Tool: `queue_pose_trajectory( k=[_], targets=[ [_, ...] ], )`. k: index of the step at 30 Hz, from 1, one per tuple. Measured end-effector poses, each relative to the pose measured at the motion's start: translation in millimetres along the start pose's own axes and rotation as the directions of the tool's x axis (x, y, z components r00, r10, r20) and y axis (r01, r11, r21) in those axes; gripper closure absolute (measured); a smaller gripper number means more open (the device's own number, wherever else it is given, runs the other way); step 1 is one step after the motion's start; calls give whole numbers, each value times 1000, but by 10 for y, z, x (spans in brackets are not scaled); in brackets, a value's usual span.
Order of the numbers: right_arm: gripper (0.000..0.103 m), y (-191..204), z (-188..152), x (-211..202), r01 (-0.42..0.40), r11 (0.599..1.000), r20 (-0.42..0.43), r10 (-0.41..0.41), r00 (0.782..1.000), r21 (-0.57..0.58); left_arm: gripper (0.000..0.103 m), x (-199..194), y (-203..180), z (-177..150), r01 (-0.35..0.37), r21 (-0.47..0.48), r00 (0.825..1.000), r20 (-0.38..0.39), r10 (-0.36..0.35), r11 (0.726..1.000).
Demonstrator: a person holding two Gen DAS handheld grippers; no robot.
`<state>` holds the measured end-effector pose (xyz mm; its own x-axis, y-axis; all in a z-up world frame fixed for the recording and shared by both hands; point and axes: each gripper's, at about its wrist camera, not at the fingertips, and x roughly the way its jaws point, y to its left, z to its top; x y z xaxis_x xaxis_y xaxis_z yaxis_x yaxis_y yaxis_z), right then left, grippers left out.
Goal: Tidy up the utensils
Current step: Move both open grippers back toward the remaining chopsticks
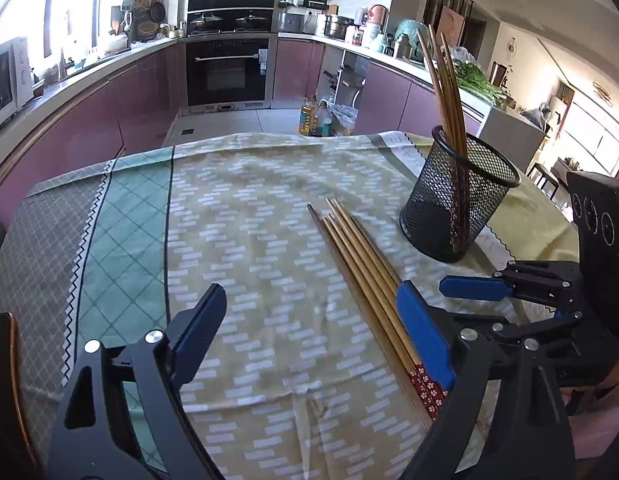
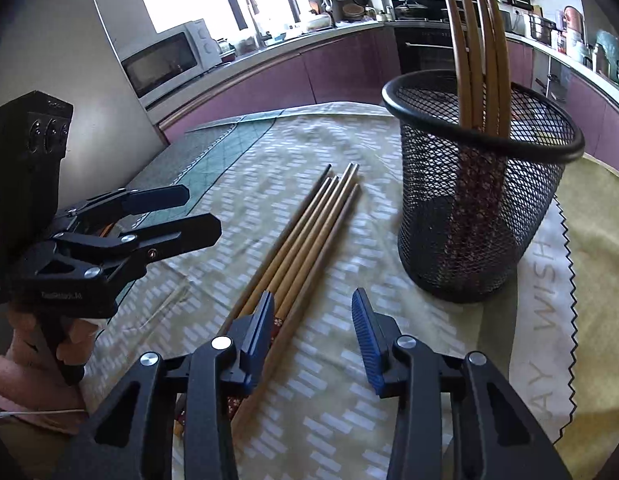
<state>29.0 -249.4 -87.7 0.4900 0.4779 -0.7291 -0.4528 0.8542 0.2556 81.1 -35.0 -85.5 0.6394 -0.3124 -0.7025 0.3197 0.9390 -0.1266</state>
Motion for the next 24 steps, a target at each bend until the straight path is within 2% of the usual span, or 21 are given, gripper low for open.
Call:
queue_pose_trajectory(
  k=[11, 15, 24],
  targets=[
    [69, -6, -2, 63, 25, 1000, -15, -25, 1000, -4, 31, 246, -117, -21, -11, 31, 996, -87, 13, 999],
    [71, 16, 10, 88, 33, 999, -18, -33, 999, -10, 40, 355, -147, -32, -11, 36, 993, -120, 16, 999],
    [75, 11, 15, 91, 40, 999, -21, -40, 999, -4, 41, 393, -160, -24, -13, 43, 990, -137, 19, 999]
  ],
)
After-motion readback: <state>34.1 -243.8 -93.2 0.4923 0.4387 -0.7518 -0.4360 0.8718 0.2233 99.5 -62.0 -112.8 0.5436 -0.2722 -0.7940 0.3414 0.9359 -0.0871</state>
